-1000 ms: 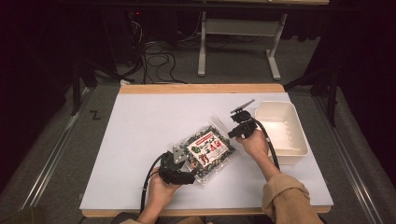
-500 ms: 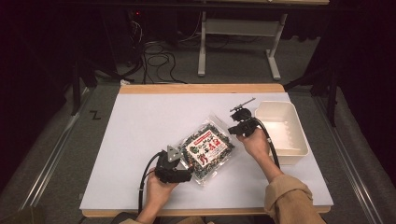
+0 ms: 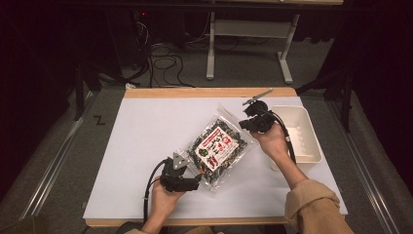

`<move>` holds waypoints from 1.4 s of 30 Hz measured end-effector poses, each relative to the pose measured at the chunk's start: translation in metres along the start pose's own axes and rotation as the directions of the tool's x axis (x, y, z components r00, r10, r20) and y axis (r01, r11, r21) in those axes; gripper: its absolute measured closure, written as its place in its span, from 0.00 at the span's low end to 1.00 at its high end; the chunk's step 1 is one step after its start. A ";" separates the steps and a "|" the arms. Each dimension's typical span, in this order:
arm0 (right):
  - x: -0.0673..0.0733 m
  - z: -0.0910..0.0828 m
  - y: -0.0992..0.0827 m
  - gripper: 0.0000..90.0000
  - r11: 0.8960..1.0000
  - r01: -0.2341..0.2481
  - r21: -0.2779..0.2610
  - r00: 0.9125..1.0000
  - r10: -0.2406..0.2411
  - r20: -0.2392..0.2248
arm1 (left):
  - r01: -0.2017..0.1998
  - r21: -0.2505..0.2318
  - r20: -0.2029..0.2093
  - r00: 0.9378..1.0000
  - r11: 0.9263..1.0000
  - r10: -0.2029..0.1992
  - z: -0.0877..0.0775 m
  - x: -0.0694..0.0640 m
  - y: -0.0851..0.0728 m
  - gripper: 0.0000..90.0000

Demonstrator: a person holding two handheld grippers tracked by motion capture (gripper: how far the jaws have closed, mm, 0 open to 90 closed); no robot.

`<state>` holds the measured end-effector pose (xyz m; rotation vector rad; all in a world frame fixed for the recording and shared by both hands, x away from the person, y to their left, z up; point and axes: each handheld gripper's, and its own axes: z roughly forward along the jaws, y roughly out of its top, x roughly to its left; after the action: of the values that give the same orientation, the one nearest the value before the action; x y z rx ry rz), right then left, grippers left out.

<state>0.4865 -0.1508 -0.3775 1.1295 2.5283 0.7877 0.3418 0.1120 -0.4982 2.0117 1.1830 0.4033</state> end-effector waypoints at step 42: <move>-0.007 -0.135 0.047 1.00 0.981 0.097 -0.169 0.987 -0.073 0.143 | -0.009 0.036 0.018 1.000 0.999 0.009 0.001 0.000 -0.004 0.25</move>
<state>0.4604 -0.1798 -0.2395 0.9766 2.3273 0.8609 0.3395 0.1126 -0.5020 2.0480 1.1781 0.3700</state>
